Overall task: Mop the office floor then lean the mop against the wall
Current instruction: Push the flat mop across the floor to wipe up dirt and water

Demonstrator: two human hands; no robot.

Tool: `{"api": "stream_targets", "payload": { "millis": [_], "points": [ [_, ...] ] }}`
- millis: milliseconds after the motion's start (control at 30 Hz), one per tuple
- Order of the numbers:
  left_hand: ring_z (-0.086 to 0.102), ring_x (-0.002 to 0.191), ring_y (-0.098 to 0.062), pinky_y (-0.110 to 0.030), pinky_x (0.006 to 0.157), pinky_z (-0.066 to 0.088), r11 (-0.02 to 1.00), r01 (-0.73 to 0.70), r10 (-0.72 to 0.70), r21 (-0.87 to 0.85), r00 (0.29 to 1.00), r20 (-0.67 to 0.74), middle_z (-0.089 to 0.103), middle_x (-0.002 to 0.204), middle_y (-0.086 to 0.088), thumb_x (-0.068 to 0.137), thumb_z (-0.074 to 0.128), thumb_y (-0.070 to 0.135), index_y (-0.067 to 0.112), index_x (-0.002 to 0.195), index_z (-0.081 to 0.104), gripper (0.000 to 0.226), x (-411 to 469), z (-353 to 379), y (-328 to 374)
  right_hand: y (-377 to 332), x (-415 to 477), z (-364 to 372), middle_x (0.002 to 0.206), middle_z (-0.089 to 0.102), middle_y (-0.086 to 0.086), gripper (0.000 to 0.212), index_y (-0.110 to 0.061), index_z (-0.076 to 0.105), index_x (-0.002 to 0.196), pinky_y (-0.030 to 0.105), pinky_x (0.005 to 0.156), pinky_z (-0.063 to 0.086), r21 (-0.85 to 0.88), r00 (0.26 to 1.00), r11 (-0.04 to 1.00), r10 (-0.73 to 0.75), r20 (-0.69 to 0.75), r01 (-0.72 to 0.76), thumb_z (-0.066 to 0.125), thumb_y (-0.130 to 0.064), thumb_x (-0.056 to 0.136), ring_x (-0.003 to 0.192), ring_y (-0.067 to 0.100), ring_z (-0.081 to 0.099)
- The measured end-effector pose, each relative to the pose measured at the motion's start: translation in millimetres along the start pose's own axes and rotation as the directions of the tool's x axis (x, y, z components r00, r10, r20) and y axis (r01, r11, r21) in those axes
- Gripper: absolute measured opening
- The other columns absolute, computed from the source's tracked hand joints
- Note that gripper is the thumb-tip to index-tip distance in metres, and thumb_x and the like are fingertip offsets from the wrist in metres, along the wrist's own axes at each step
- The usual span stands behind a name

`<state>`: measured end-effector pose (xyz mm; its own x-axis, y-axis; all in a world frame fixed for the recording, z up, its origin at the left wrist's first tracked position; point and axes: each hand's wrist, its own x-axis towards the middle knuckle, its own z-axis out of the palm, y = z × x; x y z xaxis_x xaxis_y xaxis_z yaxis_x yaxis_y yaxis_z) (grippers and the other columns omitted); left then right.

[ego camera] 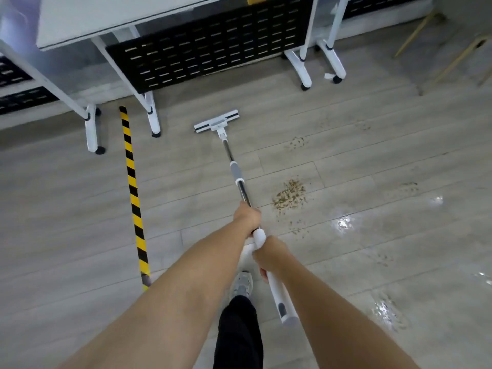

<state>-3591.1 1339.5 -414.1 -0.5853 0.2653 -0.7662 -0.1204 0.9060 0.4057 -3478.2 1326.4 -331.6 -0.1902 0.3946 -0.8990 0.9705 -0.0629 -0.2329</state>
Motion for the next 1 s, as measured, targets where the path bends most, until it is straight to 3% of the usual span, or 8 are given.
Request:
{"api": "stream_targets", "payload": {
  "millis": [67,167,233,367,500,667,800,1000],
  "points": [
    [0.068,0.096,-0.033,-0.039,0.082,0.059,1.000,-0.010,0.010,0.015,1.000,0.000,0.068,0.109,-0.010,0.091,0.052,0.024,0.022,0.130,0.052,0.039,-39.3,27.1,-31.3,49.0,-28.5,18.9,0.071,0.068,0.007,0.022,-0.006,0.057,0.114,0.025,0.049,0.056,0.015,1.000,1.000,-0.028,0.005,0.028,0.049,-0.009,0.094,0.042,0.017,0.060],
    [0.068,0.098,-0.033,-0.042,0.086,0.059,0.999,-0.020,0.020,0.028,1.000,0.001,0.067,0.111,-0.011,0.091,0.052,0.024,0.017,0.126,0.053,0.036,-98.0,64.8,-78.6,122.6,-69.2,48.1,0.092,0.072,0.010,0.025,-0.005,0.060,0.114,0.034,0.070,0.061,0.045,0.992,0.992,-0.119,-0.031,0.121,0.054,-0.015,0.092,0.075,0.025,0.072],
    [0.069,0.096,-0.033,-0.043,0.084,0.059,1.000,-0.025,0.025,0.009,1.000,0.008,0.068,0.109,-0.012,0.090,0.052,0.023,0.016,0.122,0.054,0.033,-139.8,87.5,-108.7,167.8,-97.7,65.5,0.099,0.072,0.014,0.022,-0.006,0.060,0.111,0.035,0.070,0.061,0.052,0.990,0.989,-0.137,-0.029,0.138,0.055,-0.012,0.090,0.080,0.026,0.071],
    [0.071,0.088,-0.033,-0.048,0.077,0.062,0.998,0.015,-0.011,-0.064,0.998,0.066,0.068,0.099,-0.013,0.085,0.050,0.021,0.022,0.119,0.051,0.034,-214.7,128.8,-163.4,243.5,-146.0,92.1,0.098,0.073,0.013,0.028,-0.008,0.056,0.116,0.034,0.067,0.061,0.057,0.997,0.996,-0.076,0.025,0.074,0.059,-0.005,0.087,0.079,0.026,0.072],
    [0.072,0.088,-0.031,-0.045,0.062,0.063,0.990,0.074,-0.057,-0.118,0.988,0.141,0.067,0.103,-0.012,0.081,0.052,0.021,0.031,0.125,0.042,0.047,-271.0,148.4,-196.0,290.2,-183.7,105.2,0.084,0.070,0.009,0.019,-0.011,0.051,0.111,0.026,0.050,0.052,0.082,0.996,0.995,-0.068,0.049,0.063,0.053,-0.008,0.092,0.053,0.016,0.063],
    [0.071,0.089,-0.029,-0.030,0.049,0.056,0.982,0.087,-0.057,-0.170,0.983,0.172,0.065,0.104,-0.007,0.085,0.053,0.021,0.039,0.137,0.039,0.057,-289.4,145.7,-203.8,294.8,-195.4,108.4,0.080,0.068,0.011,0.015,-0.011,0.052,0.108,0.021,0.037,0.045,0.200,0.997,0.979,-0.058,0.054,0.046,0.055,-0.006,0.094,0.039,0.013,0.055],
    [0.071,0.089,-0.032,-0.039,0.069,0.062,0.987,0.052,-0.033,-0.153,0.992,0.126,0.066,0.106,-0.009,0.086,0.053,0.021,0.029,0.139,0.040,0.055,-263.0,136.5,-197.5,269.6,-185.0,108.8,0.079,0.064,0.008,0.014,-0.012,0.051,0.105,0.020,0.035,0.044,0.221,0.997,0.975,-0.021,0.071,0.005,0.053,-0.004,0.094,0.036,0.012,0.053],
    [0.071,0.088,-0.041,-0.056,0.072,0.061,0.976,0.033,-0.010,-0.216,0.995,0.103,0.068,0.098,-0.016,0.064,0.049,0.024,0.032,0.116,0.048,0.052,-184.3,88.0,-149.3,183.4,-146.6,85.4,0.066,0.064,0.006,0.014,-0.010,0.052,0.103,0.024,0.044,0.050,0.232,0.996,0.971,-0.073,0.047,0.060,0.048,-0.004,0.092,0.039,0.014,0.057]
  ]
}}
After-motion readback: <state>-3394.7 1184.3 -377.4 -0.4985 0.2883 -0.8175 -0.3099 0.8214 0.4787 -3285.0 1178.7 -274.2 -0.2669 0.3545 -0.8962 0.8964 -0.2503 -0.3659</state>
